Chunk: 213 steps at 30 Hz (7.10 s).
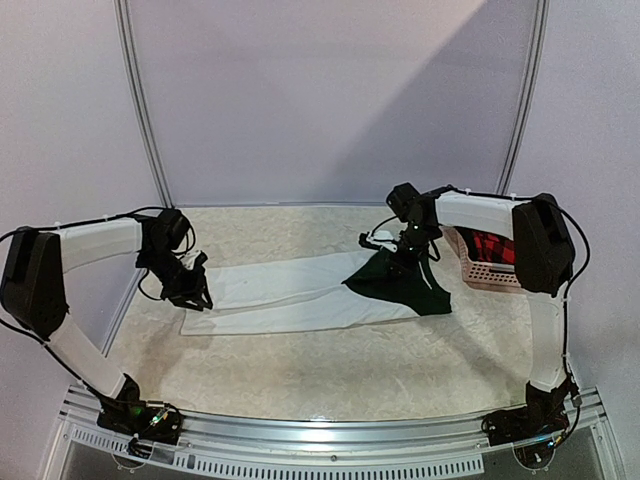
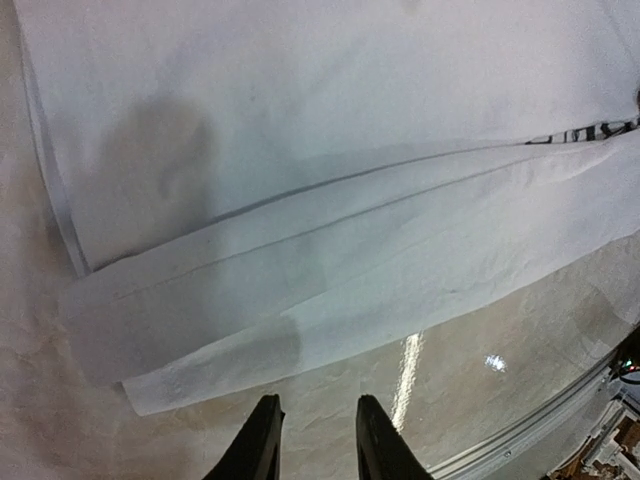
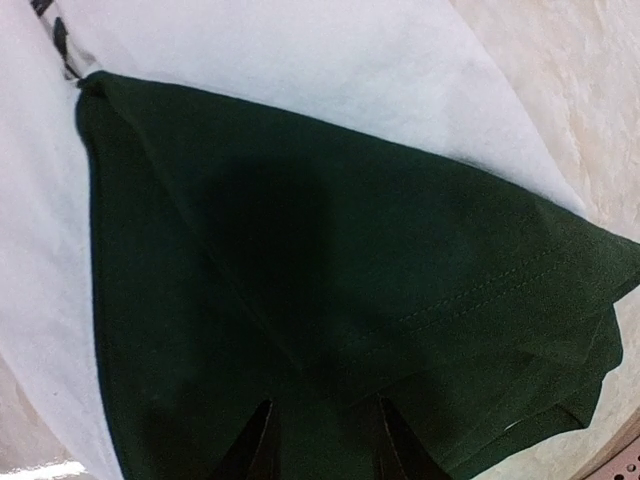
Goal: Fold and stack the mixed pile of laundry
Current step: Smooth out the rectangle-folded T-shirt at the center of the board, then adjust the rectangle-folded T-shirt at the center of the board.
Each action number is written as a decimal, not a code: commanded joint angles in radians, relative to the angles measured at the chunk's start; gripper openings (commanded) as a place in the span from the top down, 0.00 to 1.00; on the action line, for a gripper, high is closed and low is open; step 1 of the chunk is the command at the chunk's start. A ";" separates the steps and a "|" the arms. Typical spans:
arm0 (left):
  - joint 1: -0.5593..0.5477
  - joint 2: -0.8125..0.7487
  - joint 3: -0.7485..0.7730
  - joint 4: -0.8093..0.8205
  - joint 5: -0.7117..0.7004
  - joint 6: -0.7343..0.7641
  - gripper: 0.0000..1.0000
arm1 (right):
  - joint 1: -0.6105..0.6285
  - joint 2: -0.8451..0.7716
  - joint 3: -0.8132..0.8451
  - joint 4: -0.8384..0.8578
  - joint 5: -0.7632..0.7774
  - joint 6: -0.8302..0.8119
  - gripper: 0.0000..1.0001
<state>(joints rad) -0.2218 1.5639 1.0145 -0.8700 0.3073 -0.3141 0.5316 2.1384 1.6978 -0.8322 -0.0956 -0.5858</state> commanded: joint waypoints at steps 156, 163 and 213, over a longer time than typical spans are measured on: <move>-0.743 0.409 0.371 -0.279 -0.196 0.556 1.00 | -0.036 0.224 0.094 0.349 0.411 -0.289 0.77; -0.885 0.549 0.643 -0.320 -0.099 0.517 0.75 | -0.080 0.235 0.137 0.392 0.424 -0.301 0.65; -1.019 0.506 0.450 -0.158 -0.158 0.118 1.00 | -0.220 0.482 0.545 0.064 -0.329 0.810 0.85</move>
<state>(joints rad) -1.2148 2.0212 1.3933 -1.0183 0.0853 -0.2291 0.3145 2.5217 2.1422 -0.7700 -0.4118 0.2081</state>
